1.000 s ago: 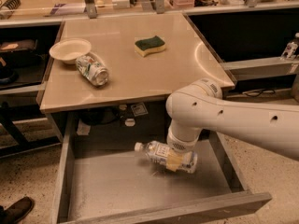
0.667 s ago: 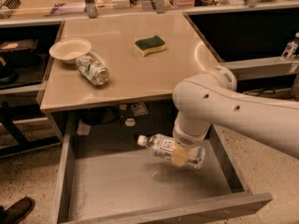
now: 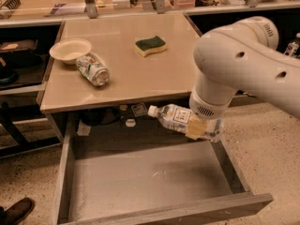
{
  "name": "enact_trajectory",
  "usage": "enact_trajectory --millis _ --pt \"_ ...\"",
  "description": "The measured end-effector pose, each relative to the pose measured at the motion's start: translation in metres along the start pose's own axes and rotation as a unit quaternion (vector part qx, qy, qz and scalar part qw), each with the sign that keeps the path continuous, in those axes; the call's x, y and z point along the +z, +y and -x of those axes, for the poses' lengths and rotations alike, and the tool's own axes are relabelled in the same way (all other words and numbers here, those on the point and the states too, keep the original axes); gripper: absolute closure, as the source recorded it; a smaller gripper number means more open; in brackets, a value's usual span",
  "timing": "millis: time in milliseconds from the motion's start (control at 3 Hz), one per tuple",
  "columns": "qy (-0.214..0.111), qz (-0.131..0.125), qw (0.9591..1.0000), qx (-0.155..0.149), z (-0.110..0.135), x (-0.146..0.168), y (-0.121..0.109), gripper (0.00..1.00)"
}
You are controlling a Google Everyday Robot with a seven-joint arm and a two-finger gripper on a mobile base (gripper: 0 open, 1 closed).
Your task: Pick blue plastic bottle from top drawer and place on counter
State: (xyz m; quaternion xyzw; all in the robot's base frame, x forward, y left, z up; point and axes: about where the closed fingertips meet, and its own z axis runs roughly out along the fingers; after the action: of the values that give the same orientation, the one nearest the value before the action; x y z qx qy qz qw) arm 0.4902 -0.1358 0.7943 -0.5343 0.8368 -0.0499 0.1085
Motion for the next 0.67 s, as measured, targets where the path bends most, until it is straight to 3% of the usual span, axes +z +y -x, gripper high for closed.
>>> enact_trajectory --millis 667 --pt "-0.017 -0.030 0.9994 0.005 0.012 -0.062 -0.065 1.00"
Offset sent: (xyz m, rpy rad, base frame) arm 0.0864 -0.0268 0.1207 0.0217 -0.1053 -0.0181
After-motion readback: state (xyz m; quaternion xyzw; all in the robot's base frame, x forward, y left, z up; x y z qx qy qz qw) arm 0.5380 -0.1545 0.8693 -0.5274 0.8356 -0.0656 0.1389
